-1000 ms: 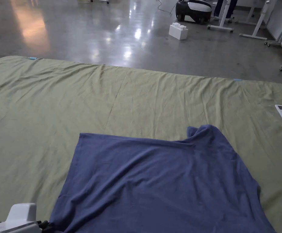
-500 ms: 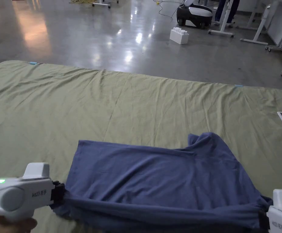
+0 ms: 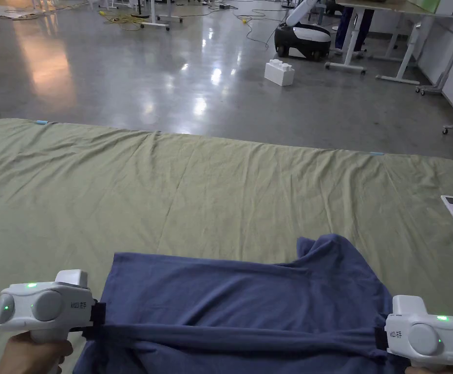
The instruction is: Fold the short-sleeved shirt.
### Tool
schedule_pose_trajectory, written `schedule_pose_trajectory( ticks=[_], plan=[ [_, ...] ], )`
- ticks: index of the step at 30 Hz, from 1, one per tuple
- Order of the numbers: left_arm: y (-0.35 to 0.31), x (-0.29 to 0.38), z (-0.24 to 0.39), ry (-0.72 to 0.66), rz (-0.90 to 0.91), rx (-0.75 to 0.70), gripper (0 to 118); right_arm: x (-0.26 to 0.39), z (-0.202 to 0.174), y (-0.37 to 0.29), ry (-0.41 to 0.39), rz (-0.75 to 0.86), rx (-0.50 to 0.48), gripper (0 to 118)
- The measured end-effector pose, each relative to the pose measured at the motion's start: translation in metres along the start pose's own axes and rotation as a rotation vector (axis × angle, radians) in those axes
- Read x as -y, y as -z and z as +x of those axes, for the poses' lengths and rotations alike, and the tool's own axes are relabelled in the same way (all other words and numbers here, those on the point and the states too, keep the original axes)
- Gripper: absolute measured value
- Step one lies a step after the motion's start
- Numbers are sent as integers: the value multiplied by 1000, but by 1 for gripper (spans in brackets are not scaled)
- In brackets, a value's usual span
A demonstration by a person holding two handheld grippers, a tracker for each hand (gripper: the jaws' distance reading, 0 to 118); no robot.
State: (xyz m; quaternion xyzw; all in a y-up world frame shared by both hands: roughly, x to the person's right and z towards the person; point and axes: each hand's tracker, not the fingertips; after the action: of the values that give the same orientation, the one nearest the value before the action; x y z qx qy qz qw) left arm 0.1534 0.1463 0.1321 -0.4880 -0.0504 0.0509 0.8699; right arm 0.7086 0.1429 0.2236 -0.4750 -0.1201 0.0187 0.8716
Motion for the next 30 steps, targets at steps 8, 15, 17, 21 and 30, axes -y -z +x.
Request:
schedule_pose_trajectory(
  ticks=[8,15,17,21,30],
  plan=[
    [-19,6,3,-9,78,-1,39,10,-5,-29,11,181,24,69],
    [-81,28,16,8,348,45,62,33,-30,-107,60,563,31,76],
    [-95,38,21,20,405,36,61,42,-39,-123,72,632,15,74],
    [-123,68,35,36,532,-19,36,63,-60,-150,52,749,19,37],
    [-156,116,41,117,662,-55,1,98,-80,-185,62,858,23,1]
  ],
)
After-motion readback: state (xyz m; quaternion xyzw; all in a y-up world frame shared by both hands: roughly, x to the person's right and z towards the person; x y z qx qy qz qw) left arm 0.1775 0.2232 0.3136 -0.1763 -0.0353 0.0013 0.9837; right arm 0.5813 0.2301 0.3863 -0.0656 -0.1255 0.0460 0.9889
